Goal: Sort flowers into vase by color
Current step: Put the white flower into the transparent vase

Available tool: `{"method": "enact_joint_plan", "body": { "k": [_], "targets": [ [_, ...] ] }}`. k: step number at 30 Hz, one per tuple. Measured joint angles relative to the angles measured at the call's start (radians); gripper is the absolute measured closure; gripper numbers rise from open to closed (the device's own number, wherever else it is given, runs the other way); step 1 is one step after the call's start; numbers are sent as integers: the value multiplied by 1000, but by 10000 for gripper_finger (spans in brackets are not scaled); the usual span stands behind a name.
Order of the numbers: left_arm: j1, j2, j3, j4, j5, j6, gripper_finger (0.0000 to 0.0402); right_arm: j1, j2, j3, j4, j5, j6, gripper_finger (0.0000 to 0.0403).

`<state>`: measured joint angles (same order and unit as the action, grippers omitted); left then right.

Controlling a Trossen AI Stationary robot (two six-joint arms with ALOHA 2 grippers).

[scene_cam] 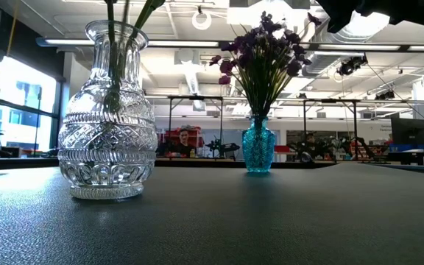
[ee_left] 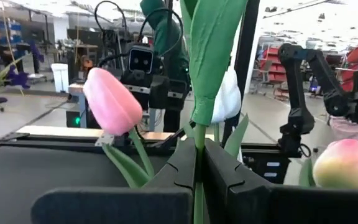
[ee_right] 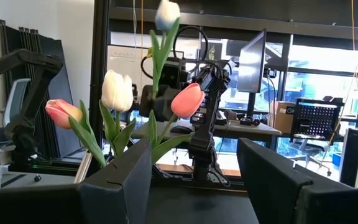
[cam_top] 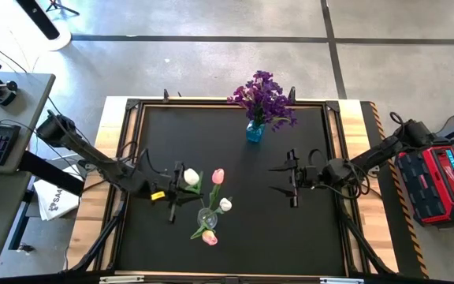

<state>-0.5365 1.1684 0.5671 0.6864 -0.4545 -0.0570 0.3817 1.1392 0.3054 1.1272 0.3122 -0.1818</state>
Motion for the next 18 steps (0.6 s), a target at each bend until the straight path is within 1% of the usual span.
{"method": "enact_joint_plan", "body": {
  "k": [4, 10, 13, 18],
  "targets": [
    [0, 36, 0, 22, 1, 15, 401, 0, 0, 0, 0, -1, 0, 194],
    [-16, 80, 1, -32, 6, 25, 395, 0, 0, 0, -1, -1, 0, 194],
    [-24, 88, 1, -53, 9, 35, 374, 0, 0, 0, -1, -1, 0, 194],
    [-45, 58, 1, -121, 8, 72, 318, 0, 0, 0, -1, -1, 7, 194]
  ]
}}
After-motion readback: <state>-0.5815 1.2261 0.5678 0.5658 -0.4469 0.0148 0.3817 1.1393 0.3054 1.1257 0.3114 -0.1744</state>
